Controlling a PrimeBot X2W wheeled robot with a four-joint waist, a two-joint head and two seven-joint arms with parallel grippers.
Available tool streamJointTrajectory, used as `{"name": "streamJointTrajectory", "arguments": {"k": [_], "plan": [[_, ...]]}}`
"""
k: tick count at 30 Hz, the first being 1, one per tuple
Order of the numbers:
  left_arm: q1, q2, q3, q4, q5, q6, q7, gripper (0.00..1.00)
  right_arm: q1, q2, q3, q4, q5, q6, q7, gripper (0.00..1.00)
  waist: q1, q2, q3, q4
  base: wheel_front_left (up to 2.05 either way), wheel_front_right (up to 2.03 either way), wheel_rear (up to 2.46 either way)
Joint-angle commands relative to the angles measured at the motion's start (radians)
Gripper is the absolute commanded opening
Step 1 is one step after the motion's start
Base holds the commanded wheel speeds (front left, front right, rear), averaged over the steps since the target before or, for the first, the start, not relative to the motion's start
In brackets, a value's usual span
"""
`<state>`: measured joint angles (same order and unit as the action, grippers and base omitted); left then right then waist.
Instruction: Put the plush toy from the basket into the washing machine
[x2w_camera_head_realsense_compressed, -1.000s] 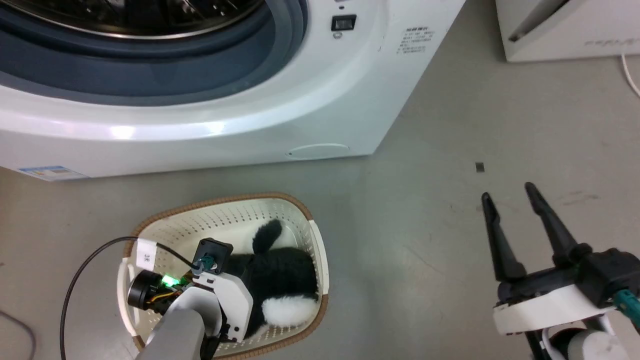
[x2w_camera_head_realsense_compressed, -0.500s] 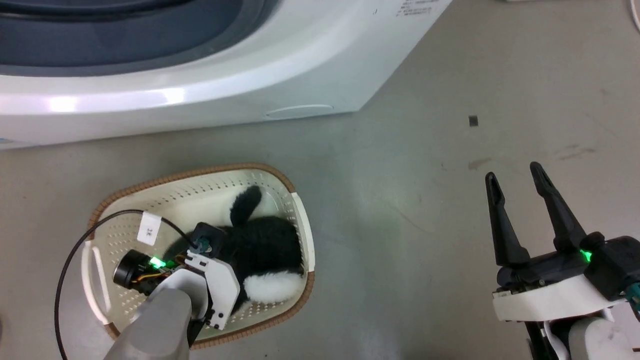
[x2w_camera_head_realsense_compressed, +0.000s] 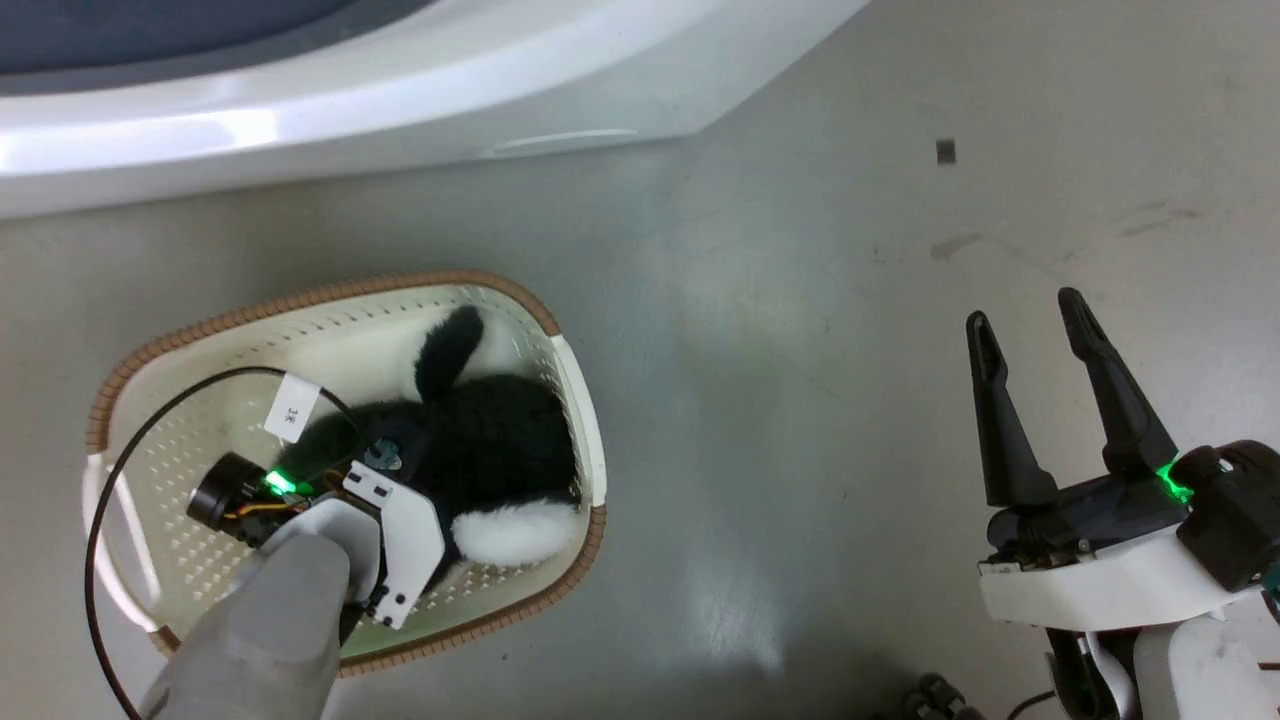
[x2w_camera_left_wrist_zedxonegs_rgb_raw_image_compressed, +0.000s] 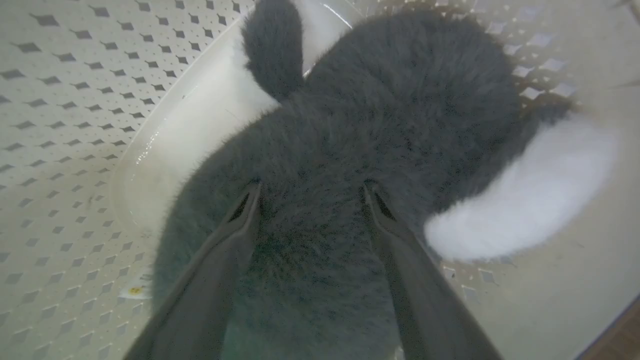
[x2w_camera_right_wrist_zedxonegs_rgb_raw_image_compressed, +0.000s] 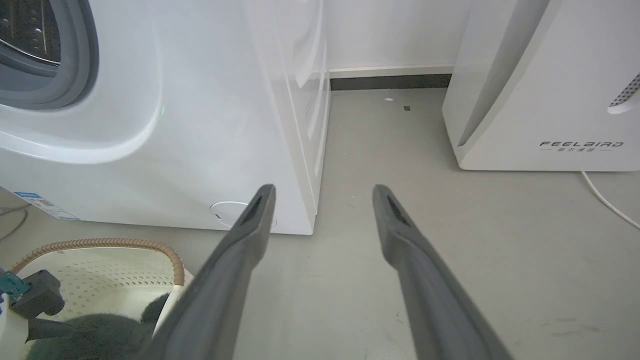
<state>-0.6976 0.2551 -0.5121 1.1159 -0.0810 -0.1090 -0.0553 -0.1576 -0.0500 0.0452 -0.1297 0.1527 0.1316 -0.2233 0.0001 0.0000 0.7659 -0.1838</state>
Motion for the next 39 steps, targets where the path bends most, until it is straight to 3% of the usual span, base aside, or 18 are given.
{"name": "streamJointTrajectory", "arguments": {"k": [1, 16, 17, 18, 25, 39], "plan": [[-0.028, 0.008, -0.017, 0.025, 0.005, -0.006, -0.007, 1.0, -0.023, 0.0, 0.002, -0.007, 0.008, -0.001, -0.008, 1.0, -0.0001, 0.0, 0.024, -0.007, 0.0, 0.0, 0.0], [-0.167, 0.038, -0.15, 0.174, -0.002, -0.021, -0.012, 1.0, -0.054, 0.0, 0.002, -0.015, 0.036, -0.001, -0.038, 1.0, -0.0001, 0.0, 0.154, -0.037, 0.0, 0.0, 0.0], [-0.165, 0.036, -0.149, 0.174, -0.006, -0.021, -0.003, 0.7, -0.055, 0.0, 0.002, -0.015, 0.035, -0.001, -0.038, 1.0, -0.0001, 0.0, 0.154, -0.036, 0.0, 0.0, 0.0], [-0.158, 0.028, -0.15, 0.174, -0.016, -0.021, 0.008, 0.0, -0.055, 0.0, 0.001, -0.014, 0.034, -0.001, -0.038, 1.0, -0.0001, 0.0, 0.153, -0.036, 0.0, 0.0, 0.0], [-0.138, 0.012, -0.173, 0.175, -0.073, -0.022, 0.019, 0.0, -0.054, 0.0, -0.002, -0.009, 0.028, -0.001, -0.038, 1.0, -0.0001, 0.0, 0.13, -0.027, 0.0, 0.0, 0.0], [-0.07, -0.011, -0.186, 0.175, -0.149, -0.022, -0.121, 0.0, -0.049, 0.0, -0.012, 0.037, 0.012, -0.001, -0.038, 1.0, -0.0001, 0.0, -0.025, 0.003, 0.0, 0.0, 0.0]]}}
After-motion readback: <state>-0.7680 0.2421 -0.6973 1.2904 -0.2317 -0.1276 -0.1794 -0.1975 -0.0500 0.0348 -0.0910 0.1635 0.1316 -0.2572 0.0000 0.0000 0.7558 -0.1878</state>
